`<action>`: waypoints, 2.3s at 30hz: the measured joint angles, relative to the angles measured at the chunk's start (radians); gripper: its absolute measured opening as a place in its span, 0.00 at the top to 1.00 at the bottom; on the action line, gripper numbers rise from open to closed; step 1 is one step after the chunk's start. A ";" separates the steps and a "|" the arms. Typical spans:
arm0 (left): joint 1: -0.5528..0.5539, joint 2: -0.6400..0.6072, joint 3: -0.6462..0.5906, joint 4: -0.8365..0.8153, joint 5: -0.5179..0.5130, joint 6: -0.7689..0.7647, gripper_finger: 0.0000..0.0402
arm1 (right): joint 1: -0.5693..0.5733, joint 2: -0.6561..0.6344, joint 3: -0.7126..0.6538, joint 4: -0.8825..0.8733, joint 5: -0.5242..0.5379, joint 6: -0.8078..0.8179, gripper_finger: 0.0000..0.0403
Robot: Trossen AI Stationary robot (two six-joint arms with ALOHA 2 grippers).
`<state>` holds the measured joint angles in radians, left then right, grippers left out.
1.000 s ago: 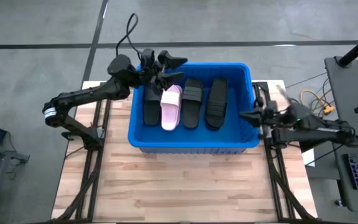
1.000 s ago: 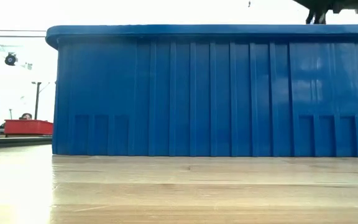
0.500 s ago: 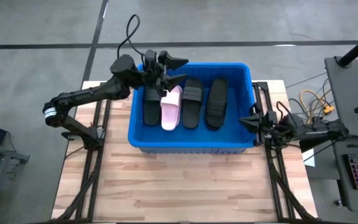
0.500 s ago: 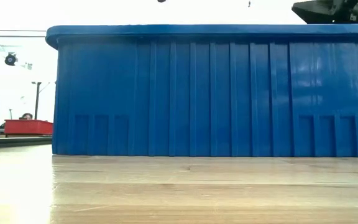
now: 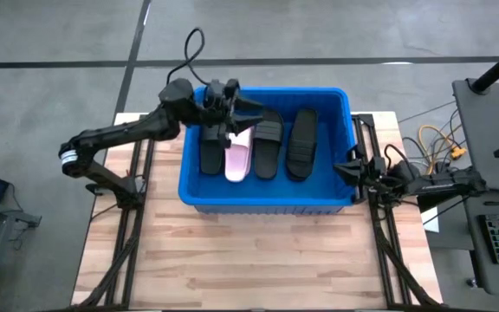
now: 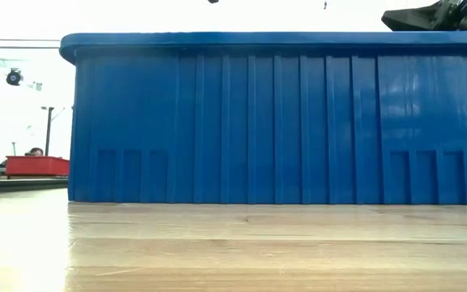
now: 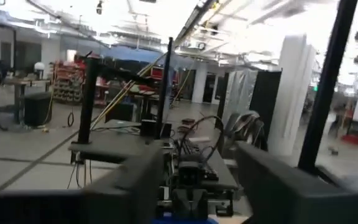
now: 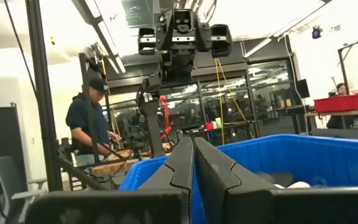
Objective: Pick and place slides into bin
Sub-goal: Return to Home Position
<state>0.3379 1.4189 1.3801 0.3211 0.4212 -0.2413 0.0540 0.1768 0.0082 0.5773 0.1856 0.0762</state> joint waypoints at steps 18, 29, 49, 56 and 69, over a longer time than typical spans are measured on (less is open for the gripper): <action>-0.453 -0.371 -0.365 -0.279 -0.902 0.123 1.00 | 0.000 0.003 0.001 -0.004 0.000 0.046 0.98; -0.629 -0.741 -0.900 0.186 -0.990 0.246 1.00 | 0.000 0.003 0.001 -0.002 0.028 -0.089 0.98; -0.244 -1.064 -1.307 0.306 -0.544 0.122 1.00 | 0.000 0.003 0.001 -0.005 0.104 -0.112 0.98; -0.246 -1.255 -1.343 0.213 -0.549 0.118 1.00 | 0.000 0.002 0.001 -0.005 0.103 -0.092 0.98; -0.247 -1.381 -1.351 0.013 -0.444 0.251 1.00 | 0.000 0.001 0.008 -0.081 0.018 -0.013 0.98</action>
<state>0.0907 0.0375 0.0293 0.3342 -0.0223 0.0096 0.0540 0.1779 0.0158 0.4959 0.2035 0.0636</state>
